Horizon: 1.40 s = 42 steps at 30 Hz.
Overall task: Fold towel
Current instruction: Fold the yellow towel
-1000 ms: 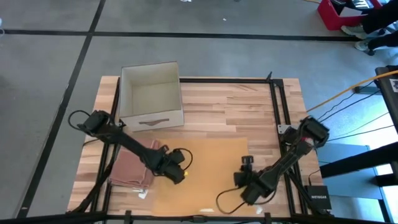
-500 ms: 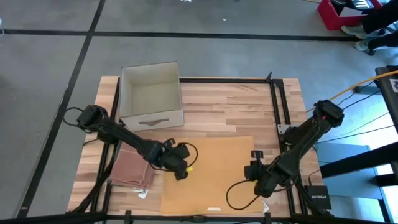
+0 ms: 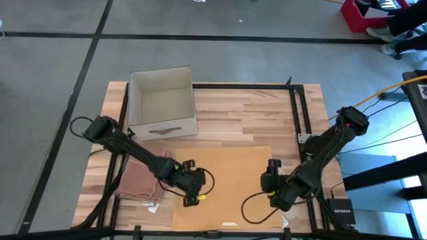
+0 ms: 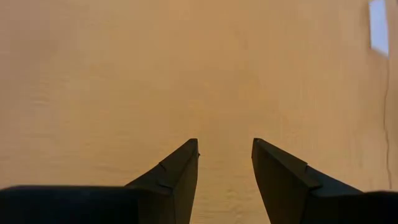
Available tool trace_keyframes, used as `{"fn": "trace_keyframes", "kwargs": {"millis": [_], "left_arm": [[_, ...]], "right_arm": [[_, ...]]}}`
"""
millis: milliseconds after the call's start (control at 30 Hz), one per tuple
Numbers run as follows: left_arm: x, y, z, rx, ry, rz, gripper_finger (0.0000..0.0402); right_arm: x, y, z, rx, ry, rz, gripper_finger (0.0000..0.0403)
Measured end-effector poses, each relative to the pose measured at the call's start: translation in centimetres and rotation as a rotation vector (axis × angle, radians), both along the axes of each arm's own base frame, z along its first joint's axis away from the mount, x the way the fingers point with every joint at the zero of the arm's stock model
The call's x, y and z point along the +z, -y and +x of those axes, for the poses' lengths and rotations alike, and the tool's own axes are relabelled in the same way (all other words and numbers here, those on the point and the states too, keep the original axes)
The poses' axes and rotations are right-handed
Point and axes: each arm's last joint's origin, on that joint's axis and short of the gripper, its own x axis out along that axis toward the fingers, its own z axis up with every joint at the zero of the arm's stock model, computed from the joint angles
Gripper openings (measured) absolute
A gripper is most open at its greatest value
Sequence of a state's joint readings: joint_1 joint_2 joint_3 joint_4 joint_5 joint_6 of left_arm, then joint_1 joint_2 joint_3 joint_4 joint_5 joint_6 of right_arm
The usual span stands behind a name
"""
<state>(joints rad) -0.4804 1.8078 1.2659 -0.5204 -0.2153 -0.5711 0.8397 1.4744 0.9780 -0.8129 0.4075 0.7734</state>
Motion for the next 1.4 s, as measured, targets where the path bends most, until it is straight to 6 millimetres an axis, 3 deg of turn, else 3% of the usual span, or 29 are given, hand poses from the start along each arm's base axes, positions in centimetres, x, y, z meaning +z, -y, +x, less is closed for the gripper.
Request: {"fn": "trace_keyframes", "kwargs": {"millis": [133,333,667,833,967,1133,1400], "left_arm": [[-1.8,-0.6,1.1,-0.02,-0.034,0.011,0.0144],[-2.3,-1.5,2.1,0.004,-0.029,-0.056,0.0154],[-1.8,-4.7,4.2,-0.114,0.075,0.02,0.0254],[-0.5,-5.3,2.2,-0.081,-0.192,-0.055,0.0268],[-0.5,-3.4,-0.3,-0.049,-0.369,-0.07,0.0269],[-2.1,-1.0,-2.4,-0.083,-0.402,-0.004,0.0269],[-4.2,-0.5,-2.9,-0.039,-0.312,-0.006,0.0269]], "right_arm": [[-0.7,0.7,0.1,-0.016,-0.018,-0.024,0.0297],[-2.0,1.0,-0.6,0.014,-0.084,-0.024,0.0298],[-2.5,1.2,-0.8,0.029,-0.09,-0.05,0.0298],[-2.6,1.1,-0.6,0.028,-0.064,-0.036,0.0298],[-3.5,1.4,-0.8,0.022,-0.055,-0.047,0.0298],[-4.6,1.9,-1.3,-0.004,-0.068,-0.039,0.0298],[-4.9,2.0,-1.4,0.005,-0.076,-0.04,0.0298]]}}
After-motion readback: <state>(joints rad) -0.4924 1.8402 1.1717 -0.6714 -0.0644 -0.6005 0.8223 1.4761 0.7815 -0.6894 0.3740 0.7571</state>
